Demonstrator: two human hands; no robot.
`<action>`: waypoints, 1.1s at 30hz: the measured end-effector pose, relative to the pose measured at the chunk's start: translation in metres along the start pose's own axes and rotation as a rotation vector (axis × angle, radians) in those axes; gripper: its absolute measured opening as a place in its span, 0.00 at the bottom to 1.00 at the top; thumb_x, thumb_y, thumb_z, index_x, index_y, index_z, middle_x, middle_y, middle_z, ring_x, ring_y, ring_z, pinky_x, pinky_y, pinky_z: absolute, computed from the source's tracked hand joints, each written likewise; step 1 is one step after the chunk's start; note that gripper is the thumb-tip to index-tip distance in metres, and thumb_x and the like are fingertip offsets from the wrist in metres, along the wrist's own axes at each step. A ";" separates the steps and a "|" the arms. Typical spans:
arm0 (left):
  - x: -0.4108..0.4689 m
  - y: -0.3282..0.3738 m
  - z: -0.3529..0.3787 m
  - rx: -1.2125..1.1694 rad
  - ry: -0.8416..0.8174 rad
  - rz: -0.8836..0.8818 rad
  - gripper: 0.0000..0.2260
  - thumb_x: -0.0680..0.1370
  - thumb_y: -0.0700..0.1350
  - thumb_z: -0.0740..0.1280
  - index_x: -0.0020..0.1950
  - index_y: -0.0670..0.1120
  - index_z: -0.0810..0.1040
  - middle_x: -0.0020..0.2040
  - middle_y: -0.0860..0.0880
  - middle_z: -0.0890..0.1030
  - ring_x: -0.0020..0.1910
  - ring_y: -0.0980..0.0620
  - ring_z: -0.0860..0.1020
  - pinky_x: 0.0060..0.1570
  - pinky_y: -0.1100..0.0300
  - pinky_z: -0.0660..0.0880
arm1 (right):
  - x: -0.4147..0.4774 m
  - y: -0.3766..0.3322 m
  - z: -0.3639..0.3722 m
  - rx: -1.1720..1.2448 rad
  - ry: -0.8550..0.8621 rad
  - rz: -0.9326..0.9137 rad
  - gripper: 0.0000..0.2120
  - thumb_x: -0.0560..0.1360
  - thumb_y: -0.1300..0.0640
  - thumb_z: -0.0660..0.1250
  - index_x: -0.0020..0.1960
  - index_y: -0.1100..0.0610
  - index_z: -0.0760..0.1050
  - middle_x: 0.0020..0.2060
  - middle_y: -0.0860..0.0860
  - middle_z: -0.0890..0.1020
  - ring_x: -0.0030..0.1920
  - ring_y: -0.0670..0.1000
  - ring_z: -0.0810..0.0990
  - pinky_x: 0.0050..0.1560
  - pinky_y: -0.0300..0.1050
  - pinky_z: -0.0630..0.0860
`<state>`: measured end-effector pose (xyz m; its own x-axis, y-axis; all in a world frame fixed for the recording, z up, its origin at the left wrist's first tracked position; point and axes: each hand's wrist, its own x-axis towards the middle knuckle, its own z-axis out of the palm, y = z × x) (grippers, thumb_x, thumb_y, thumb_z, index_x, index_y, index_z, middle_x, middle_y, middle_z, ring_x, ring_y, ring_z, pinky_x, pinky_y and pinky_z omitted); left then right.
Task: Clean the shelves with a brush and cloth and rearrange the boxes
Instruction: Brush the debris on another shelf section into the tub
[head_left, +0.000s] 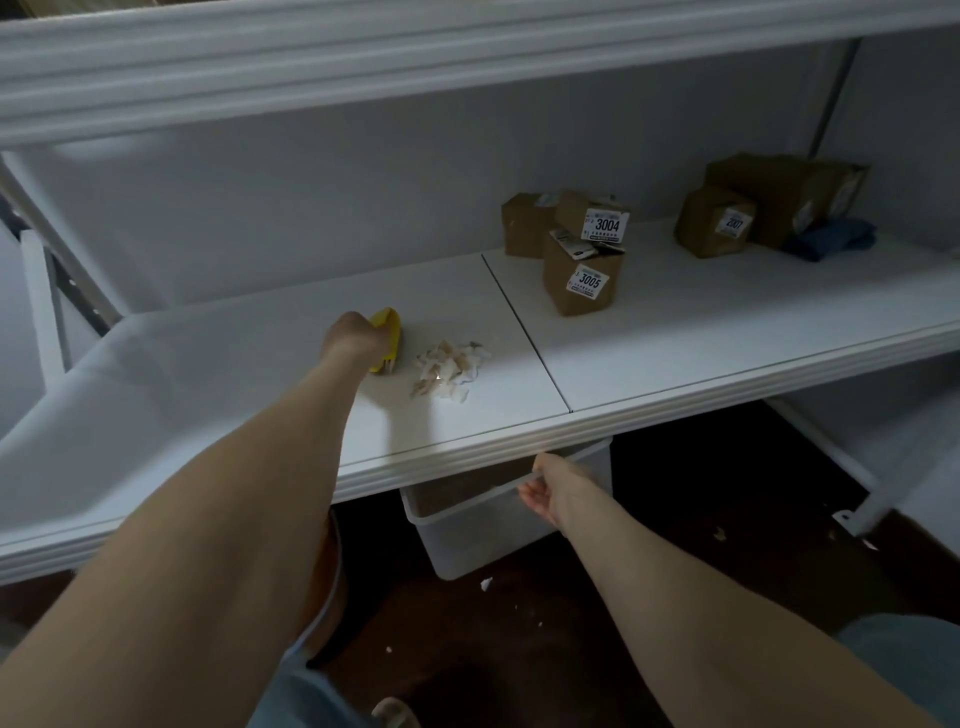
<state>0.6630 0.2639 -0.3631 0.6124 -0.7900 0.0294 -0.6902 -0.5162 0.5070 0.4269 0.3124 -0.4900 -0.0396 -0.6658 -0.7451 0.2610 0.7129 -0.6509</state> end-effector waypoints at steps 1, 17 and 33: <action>-0.001 0.002 0.000 0.025 -0.032 0.018 0.15 0.75 0.51 0.62 0.47 0.38 0.76 0.49 0.40 0.81 0.49 0.41 0.80 0.43 0.56 0.73 | -0.001 -0.001 -0.001 0.004 0.000 -0.006 0.06 0.75 0.67 0.62 0.40 0.64 0.70 0.31 0.57 0.74 0.30 0.50 0.75 0.17 0.38 0.72; -0.043 0.038 0.017 0.078 -0.357 0.383 0.12 0.82 0.46 0.55 0.46 0.42 0.74 0.42 0.40 0.77 0.38 0.45 0.74 0.39 0.59 0.68 | -0.012 -0.005 -0.013 -0.025 -0.029 -0.015 0.05 0.75 0.68 0.62 0.41 0.64 0.71 0.32 0.57 0.74 0.31 0.50 0.74 0.23 0.42 0.76; -0.089 0.001 -0.007 0.211 -0.221 0.074 0.10 0.79 0.35 0.57 0.38 0.35 0.71 0.41 0.39 0.79 0.31 0.44 0.78 0.26 0.60 0.73 | -0.024 -0.001 -0.022 0.019 -0.067 -0.004 0.04 0.74 0.67 0.62 0.48 0.64 0.73 0.32 0.55 0.74 0.30 0.49 0.75 0.16 0.37 0.71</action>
<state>0.6103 0.3363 -0.3587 0.4745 -0.8690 -0.1404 -0.8089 -0.4933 0.3199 0.4062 0.3326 -0.4752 0.0236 -0.6822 -0.7308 0.2788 0.7065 -0.6505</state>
